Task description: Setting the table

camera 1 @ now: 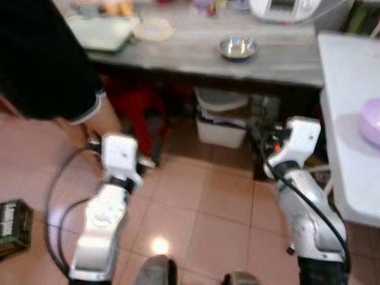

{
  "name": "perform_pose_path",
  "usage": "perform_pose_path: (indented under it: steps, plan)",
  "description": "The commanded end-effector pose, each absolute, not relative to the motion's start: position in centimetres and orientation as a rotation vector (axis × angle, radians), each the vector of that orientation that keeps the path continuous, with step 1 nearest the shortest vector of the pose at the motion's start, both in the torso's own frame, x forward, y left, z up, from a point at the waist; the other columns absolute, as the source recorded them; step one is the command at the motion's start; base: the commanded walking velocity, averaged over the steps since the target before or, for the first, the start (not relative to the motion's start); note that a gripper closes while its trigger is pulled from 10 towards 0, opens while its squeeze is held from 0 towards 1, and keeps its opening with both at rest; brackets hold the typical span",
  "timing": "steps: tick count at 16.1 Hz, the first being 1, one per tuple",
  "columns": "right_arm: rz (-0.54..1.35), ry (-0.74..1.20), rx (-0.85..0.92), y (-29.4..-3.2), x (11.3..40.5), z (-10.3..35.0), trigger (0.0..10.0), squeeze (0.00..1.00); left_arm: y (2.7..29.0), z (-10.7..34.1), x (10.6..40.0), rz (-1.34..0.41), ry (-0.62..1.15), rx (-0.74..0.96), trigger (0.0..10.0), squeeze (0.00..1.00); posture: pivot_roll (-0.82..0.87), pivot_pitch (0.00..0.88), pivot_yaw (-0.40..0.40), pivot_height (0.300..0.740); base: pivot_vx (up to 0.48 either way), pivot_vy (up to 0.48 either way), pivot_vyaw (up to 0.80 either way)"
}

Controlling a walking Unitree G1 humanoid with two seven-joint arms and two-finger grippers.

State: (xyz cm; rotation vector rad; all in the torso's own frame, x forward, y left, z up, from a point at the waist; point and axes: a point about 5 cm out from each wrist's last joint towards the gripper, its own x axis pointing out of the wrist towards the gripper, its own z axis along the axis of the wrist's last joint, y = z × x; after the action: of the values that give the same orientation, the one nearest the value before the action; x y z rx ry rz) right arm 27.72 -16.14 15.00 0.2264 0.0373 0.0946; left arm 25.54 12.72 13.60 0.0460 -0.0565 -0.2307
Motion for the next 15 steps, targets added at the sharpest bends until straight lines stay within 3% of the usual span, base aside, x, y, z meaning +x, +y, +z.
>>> perform_pose_path:
  steps: [1,15]
  plan:
    - [0.105,0.03,0.232,-15.84,27.83,15.26,10.0,0.0,13.01,14.12,25.56,-0.23,-0.077,0.051,10.0,0.0,-0.01,0.103,0.04,0.74,0.0,-0.48,0.0]
    - [0.116,0.014,0.233,-15.42,28.38,15.6,10.0,0.0,12.85,14.34,25.69,-0.246,-0.093,0.047,10.0,0.0,0.0,0.098,0.039,0.74,0.0,-0.467,0.0]
